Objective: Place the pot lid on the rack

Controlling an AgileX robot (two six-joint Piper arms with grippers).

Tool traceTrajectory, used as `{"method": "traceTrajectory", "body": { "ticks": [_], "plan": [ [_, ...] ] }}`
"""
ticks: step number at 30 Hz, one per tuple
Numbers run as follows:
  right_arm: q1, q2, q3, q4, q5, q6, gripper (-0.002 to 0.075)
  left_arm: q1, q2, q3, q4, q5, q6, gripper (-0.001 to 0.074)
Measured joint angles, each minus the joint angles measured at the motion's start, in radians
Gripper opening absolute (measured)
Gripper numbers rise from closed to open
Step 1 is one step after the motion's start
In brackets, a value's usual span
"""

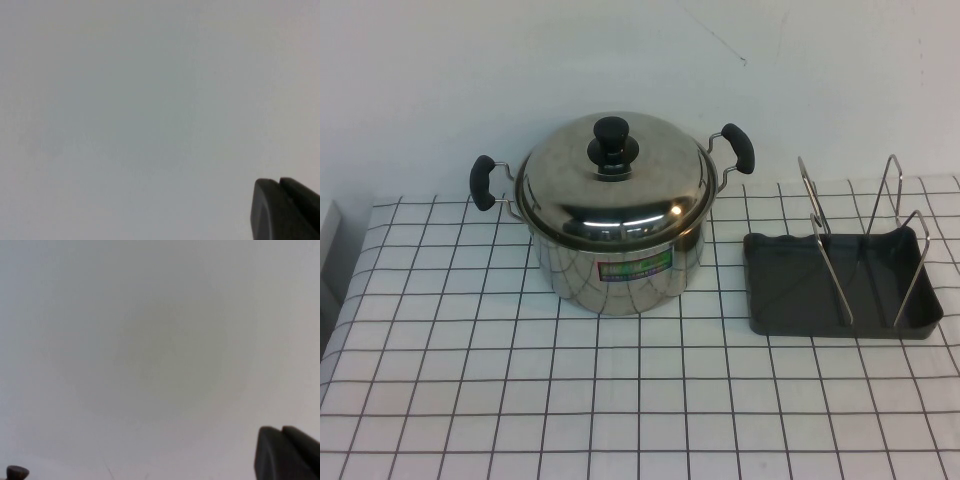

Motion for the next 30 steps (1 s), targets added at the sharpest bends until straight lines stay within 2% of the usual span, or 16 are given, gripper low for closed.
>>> {"method": "traceTrajectory", "body": {
  "ticks": [4,7,12,17,19,23,25,30],
  "plan": [
    [0.000,0.000,0.000,0.067,0.008,0.000,-0.0003,0.000,0.000,0.000,0.000,-0.004,-0.002,-0.0003],
    [0.000,0.000,-0.028,0.114,0.142,0.000,-0.0003,0.000,0.000,-0.003,0.022,0.057,-0.004,-0.0004],
    [0.000,0.000,-0.215,0.138,0.592,0.001,-0.0003,0.000,0.000,-0.135,0.170,0.455,-0.030,-0.0003],
    [0.000,0.081,-0.351,0.092,0.949,-0.037,-0.0003,0.000,0.033,-0.283,0.219,0.806,-0.034,-0.0003],
    [0.000,0.142,-0.375,0.087,1.048,-0.086,-0.0003,0.000,0.070,-0.326,0.168,0.879,-0.034,-0.0003],
    [0.000,0.245,-0.382,0.127,1.121,-0.165,-0.0003,0.000,0.177,-0.381,-0.059,0.959,0.032,-0.0003],
    [0.000,0.283,-0.382,0.186,1.124,-0.191,-0.0003,0.000,0.241,-0.391,-0.189,0.957,0.125,-0.0003],
    [0.000,0.309,-0.363,0.328,1.068,-0.296,-0.0003,0.000,0.439,-0.401,-0.572,0.903,0.532,-0.0003]
  ]
}}
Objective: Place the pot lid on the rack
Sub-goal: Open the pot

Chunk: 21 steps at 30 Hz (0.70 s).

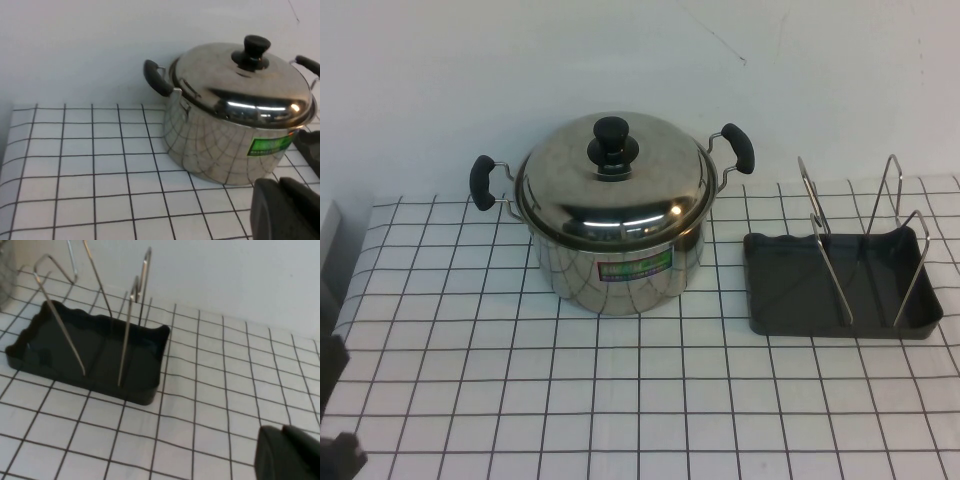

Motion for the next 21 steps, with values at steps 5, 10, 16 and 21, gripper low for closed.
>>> {"method": "traceTrajectory", "body": {
  "ticks": [5,10,16,21],
  "plan": [
    [0.000,0.001,0.035,0.139,-0.043,-0.162,-0.0003,0.000,0.190,-0.066,-0.375,-0.018,0.409,-0.0003],
    [0.000,0.001,0.035,0.232,-0.057,-0.271,-0.0003,0.000,0.388,-0.199,-0.881,-0.028,0.897,-0.0003],
    [0.000,0.001,0.035,0.252,-0.057,-0.296,-0.0003,-0.026,0.644,-0.370,-1.103,0.013,1.328,-0.0003],
    [0.000,0.001,0.035,0.252,-0.057,-0.295,-0.0003,-0.083,0.836,-0.510,-1.117,0.041,1.477,-0.0003]
  ]
}}
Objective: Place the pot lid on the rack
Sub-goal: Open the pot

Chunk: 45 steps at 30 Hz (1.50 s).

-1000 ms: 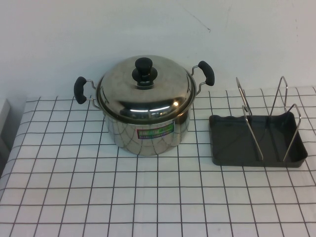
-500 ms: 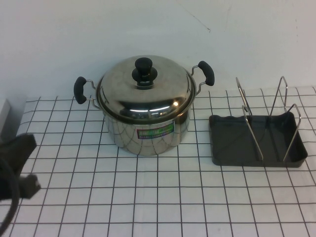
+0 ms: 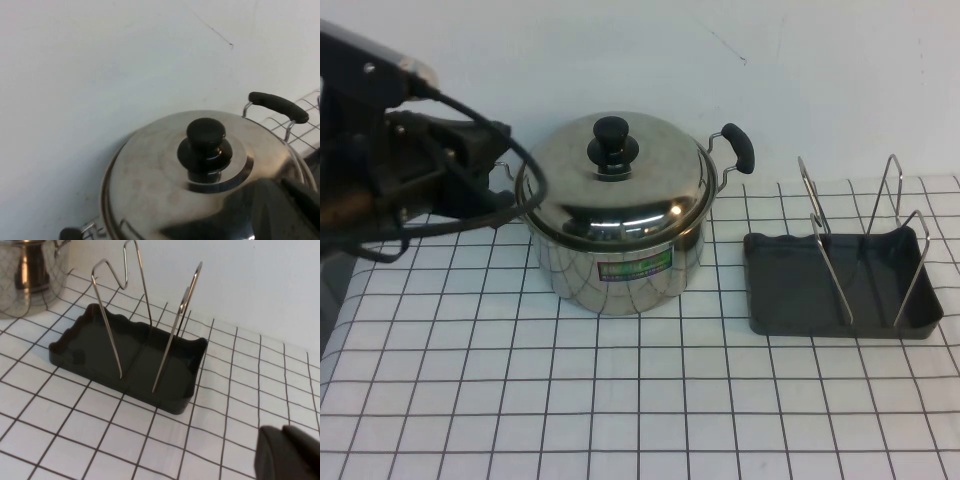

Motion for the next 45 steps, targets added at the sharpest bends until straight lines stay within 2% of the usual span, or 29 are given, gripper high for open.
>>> {"method": "traceTrajectory", "body": {
  "ticks": [2,4,7,10,13,16,28,38,41,45],
  "plan": [
    [0.000,0.000,0.000,0.002,0.000,0.000,-0.0003,-0.017,0.065,-0.045,-0.002,0.026,0.024,0.0006],
    [0.000,0.000,0.000,0.002,0.000,0.000,-0.0003,-0.030,0.134,-0.093,-0.002,0.053,0.053,0.0051],
    [0.000,0.000,0.000,0.002,0.008,0.000,-0.0003,-0.040,0.210,-0.150,-0.002,0.080,0.071,0.0183],
    [0.000,0.000,0.000,0.002,0.018,0.000,-0.0003,-0.038,0.286,-0.213,-0.002,0.096,0.070,0.0410],
    [0.000,0.000,0.000,0.002,0.022,0.000,-0.0003,-0.038,0.343,-0.263,-0.002,0.112,0.054,0.0558],
    [0.000,0.000,0.000,0.002,0.023,0.000,-0.0003,-0.038,0.397,-0.309,-0.002,0.136,0.047,0.0610],
    [0.000,0.000,0.020,0.002,0.008,-0.001,-0.0003,-0.040,0.561,-0.416,-0.002,0.095,0.035,0.0631],
    [0.000,0.000,0.020,0.002,0.005,-0.001,-0.0003,-0.108,0.608,-0.475,-0.002,0.032,0.055,0.0623],
    [0.000,0.000,0.020,0.002,0.003,-0.001,-0.0003,-0.135,0.613,-0.481,-0.004,-0.027,0.071,0.0587],
    [0.000,0.000,0.021,0.002,0.001,-0.001,-0.0003,-0.145,0.622,-0.485,-0.008,-0.069,0.075,0.0467]
  ]
}}
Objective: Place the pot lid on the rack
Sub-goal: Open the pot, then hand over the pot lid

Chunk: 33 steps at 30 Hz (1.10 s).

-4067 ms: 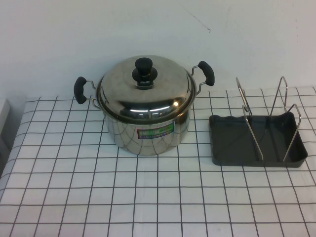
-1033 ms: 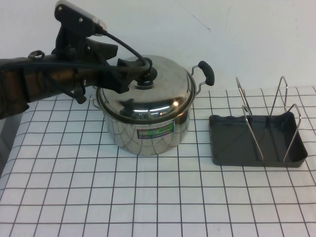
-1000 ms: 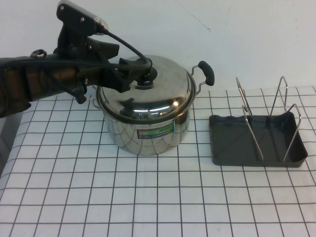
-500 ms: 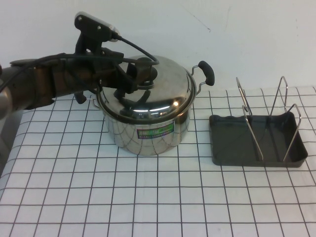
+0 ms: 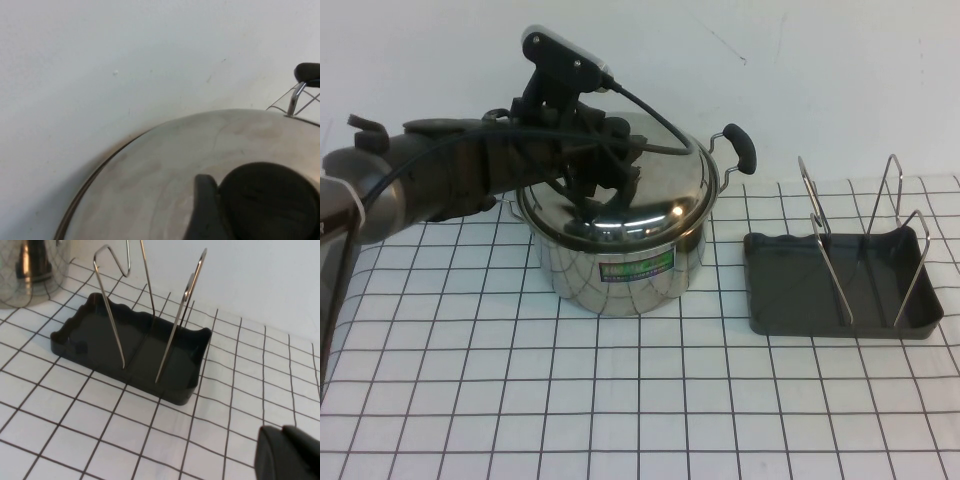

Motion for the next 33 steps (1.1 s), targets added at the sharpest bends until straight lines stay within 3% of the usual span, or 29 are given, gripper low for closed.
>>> {"method": "traceTrajectory", "body": {
  "ticks": [4,15,26,30,33],
  "plan": [
    [0.000,0.000,0.000,0.000,0.000,0.000,-0.0003,0.000,0.006,0.000,-0.004,-0.012,0.001,0.0337],
    [0.000,0.000,0.002,0.000,0.000,0.000,-0.0003,0.000,-0.019,0.000,0.001,-0.014,0.023,0.0337],
    [0.000,0.000,0.006,0.017,-0.024,0.000,-0.0003,0.000,-0.212,0.000,0.003,0.084,0.019,0.0337],
    [0.000,0.000,-0.003,0.245,-0.026,-0.004,-0.0003,0.000,-0.296,0.000,0.012,0.253,-0.050,0.0337],
    [0.000,0.000,-0.040,0.544,-0.020,-0.048,-0.0003,0.000,-0.349,0.000,0.022,0.395,-0.170,0.0337]
  ]
}}
